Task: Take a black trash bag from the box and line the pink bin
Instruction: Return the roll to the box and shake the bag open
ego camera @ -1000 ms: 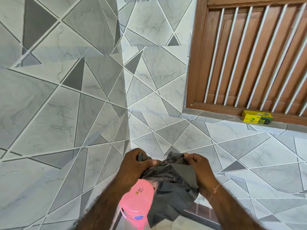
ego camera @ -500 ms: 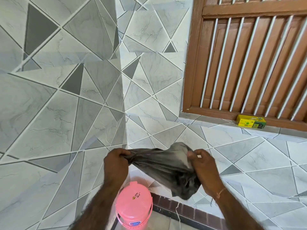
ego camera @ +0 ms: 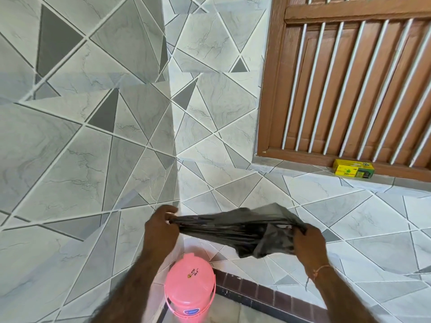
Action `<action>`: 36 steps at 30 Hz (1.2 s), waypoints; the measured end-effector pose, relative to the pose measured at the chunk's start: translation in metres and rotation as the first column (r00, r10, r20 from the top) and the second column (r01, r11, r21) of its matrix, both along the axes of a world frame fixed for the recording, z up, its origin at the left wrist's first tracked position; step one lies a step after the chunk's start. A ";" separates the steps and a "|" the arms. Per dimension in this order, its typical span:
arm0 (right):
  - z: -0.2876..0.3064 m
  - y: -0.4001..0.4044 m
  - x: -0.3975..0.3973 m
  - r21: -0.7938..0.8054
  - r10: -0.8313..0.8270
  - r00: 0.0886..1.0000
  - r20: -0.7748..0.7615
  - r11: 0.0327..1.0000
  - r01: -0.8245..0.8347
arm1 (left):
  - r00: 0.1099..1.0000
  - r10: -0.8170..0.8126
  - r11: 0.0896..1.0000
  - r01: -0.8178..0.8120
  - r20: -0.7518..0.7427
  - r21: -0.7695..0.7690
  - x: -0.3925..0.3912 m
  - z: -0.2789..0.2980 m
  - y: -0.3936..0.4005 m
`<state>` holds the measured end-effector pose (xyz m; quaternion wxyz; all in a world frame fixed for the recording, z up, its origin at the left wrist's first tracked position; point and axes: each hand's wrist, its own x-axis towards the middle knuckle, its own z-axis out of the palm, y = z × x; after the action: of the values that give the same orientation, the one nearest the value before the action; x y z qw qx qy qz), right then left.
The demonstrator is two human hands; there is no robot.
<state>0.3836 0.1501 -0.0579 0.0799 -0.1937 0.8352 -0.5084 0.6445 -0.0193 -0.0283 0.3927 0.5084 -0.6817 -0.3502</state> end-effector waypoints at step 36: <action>0.032 -0.007 0.008 0.185 0.059 0.884 -0.464 0.982 0.031 | 0.705 -0.343 0.672 0.646 0.620 -0.362 0.014 0.004 0.013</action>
<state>0.3913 0.1429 -0.0263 -0.1022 -0.3082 0.8724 -0.3654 0.6589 -0.0061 -0.0240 0.2155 0.2305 -0.9448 -0.0876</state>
